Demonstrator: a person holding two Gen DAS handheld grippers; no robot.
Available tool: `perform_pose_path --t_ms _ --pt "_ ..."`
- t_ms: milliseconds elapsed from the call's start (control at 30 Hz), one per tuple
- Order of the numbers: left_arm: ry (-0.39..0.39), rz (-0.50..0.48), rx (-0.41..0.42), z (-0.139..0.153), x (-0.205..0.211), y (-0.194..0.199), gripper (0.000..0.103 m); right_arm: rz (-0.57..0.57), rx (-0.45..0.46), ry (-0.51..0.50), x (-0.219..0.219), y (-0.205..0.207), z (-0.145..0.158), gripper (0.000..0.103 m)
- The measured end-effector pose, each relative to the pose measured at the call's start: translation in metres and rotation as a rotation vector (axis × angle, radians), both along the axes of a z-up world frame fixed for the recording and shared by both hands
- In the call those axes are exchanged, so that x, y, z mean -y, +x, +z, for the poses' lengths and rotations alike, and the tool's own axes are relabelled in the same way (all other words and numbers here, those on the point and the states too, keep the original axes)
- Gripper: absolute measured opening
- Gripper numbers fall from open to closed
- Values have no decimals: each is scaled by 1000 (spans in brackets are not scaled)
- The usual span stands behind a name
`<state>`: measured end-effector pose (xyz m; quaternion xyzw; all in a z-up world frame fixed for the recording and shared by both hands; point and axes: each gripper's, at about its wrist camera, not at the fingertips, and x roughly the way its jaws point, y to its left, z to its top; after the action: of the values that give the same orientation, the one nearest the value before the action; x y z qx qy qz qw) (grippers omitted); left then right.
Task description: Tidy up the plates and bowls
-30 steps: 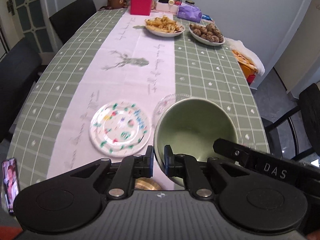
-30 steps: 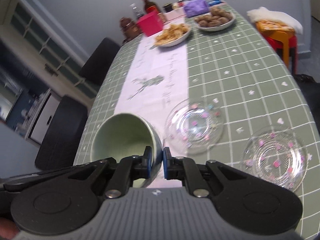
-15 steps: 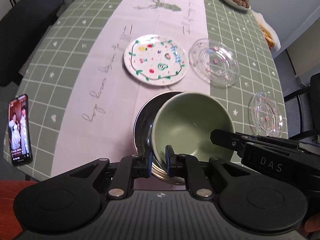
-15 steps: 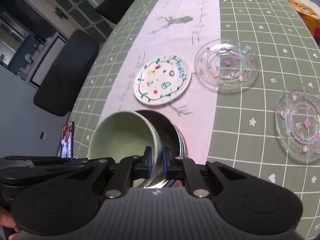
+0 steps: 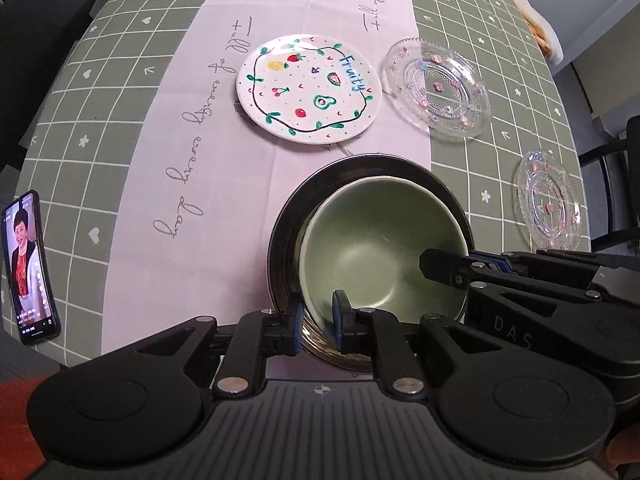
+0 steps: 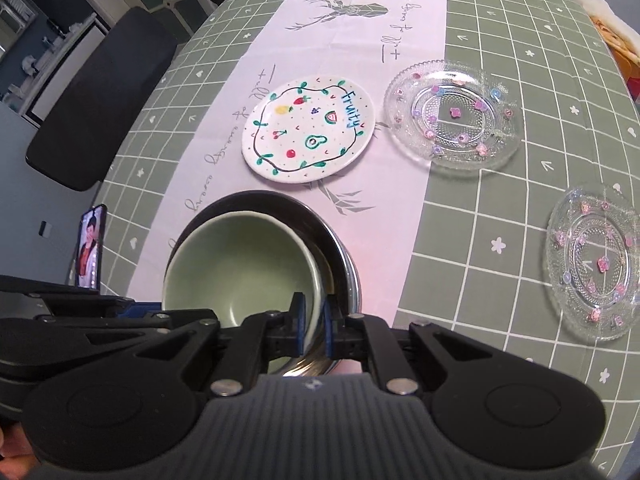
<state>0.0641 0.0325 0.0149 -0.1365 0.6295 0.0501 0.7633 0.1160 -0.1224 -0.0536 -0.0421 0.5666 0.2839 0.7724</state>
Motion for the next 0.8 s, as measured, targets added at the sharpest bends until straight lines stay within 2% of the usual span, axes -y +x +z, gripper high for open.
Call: perform_pose_path --t_ms 300,567,800 --pt "-15 -14 -8 -1 -5 4 18 21 43 -44 -7 -2 0 7" --pt "-24 -17 20 12 -9 2 26 18 10 -43 -9 -1 0 12" --pt "-25 -3 94 35 -16 1 28 24 40 -25 -8 -7 15 26"
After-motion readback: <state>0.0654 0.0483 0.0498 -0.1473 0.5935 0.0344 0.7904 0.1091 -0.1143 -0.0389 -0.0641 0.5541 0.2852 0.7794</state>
